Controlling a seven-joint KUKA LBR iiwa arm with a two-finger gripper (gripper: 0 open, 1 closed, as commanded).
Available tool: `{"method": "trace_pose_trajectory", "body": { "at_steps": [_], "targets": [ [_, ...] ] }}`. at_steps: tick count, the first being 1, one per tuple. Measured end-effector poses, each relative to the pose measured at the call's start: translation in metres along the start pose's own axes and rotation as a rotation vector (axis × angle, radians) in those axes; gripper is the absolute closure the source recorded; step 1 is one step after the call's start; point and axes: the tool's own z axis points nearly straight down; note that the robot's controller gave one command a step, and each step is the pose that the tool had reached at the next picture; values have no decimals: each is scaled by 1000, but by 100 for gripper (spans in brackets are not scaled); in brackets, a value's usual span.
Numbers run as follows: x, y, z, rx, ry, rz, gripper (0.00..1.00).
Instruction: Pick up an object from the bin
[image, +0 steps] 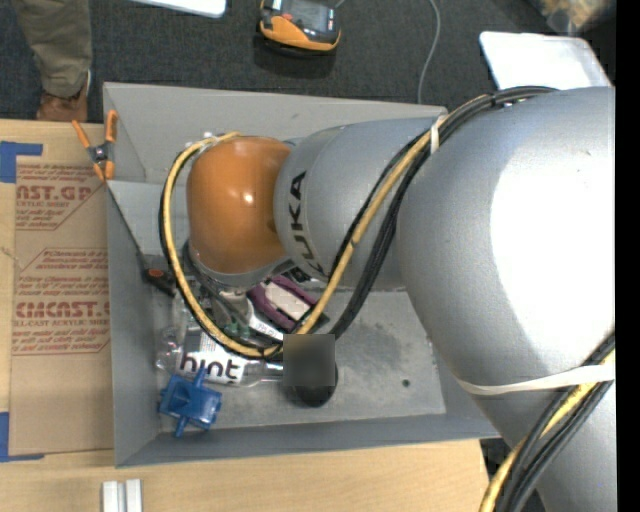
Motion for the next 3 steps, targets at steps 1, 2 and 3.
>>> {"method": "trace_pose_trajectory", "body": {
  "at_steps": [1,2,3],
  "targets": [
    [2,-10,-16,1,2,-275,100],
    [10,-15,-52,0,-2,-597,100],
    [20,-12,-90,1,-2,-859,100]
  ]
}}
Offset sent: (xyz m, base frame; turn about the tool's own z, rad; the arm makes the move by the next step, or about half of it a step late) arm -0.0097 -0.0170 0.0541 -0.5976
